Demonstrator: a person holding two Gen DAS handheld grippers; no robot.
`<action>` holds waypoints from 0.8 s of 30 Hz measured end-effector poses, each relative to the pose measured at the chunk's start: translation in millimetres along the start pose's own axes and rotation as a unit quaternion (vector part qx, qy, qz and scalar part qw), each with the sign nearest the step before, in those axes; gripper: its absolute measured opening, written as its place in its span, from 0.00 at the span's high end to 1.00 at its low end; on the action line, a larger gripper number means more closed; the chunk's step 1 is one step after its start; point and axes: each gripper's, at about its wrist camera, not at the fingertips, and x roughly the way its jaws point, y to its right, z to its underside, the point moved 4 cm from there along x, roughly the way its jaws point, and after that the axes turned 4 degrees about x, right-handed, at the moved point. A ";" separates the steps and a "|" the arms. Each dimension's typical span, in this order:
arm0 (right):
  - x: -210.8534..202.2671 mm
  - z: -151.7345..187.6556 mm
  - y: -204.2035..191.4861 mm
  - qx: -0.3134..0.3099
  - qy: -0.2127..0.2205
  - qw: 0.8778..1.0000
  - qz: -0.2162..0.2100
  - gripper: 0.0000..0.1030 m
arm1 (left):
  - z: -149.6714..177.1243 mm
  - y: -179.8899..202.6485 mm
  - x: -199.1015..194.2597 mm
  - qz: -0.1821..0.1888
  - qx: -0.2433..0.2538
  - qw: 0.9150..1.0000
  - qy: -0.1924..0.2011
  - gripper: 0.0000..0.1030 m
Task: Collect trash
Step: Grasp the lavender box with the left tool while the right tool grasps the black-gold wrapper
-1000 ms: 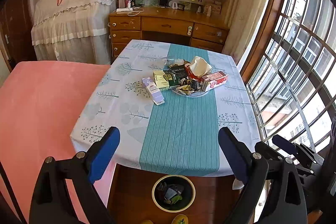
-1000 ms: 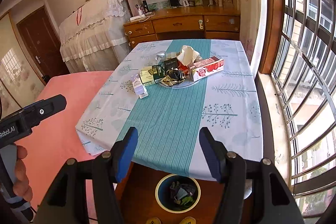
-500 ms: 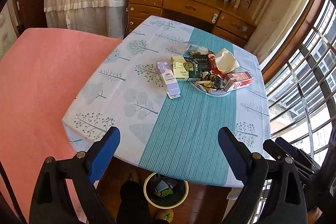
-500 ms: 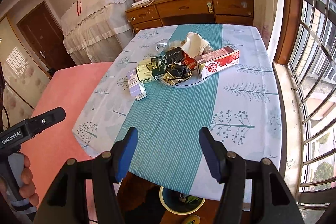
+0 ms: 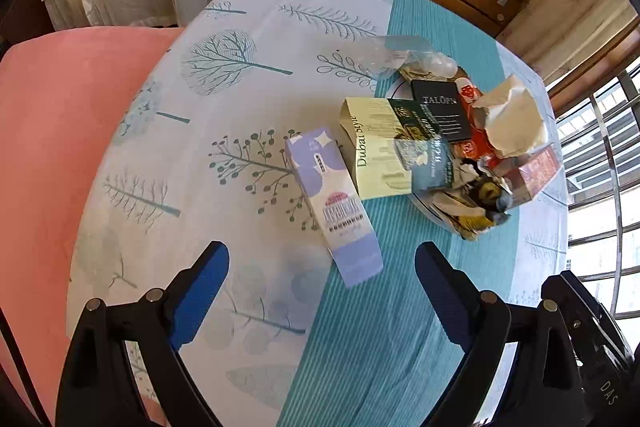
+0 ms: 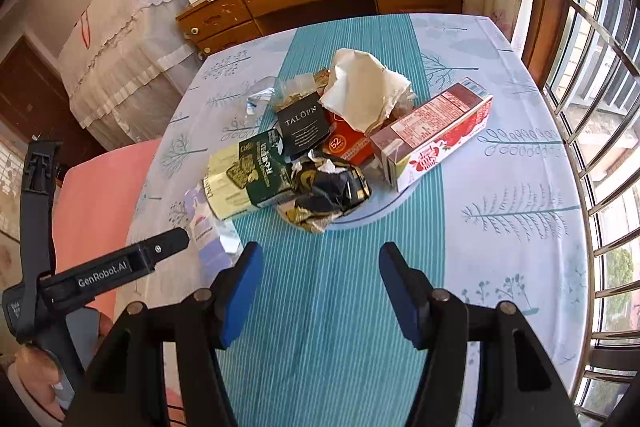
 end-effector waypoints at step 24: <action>86.5 -13.1 13.9 0.089 -0.053 0.995 -0.006 0.65 | -20.8 -7.8 78.9 0.029 0.067 0.993 -0.088 0.66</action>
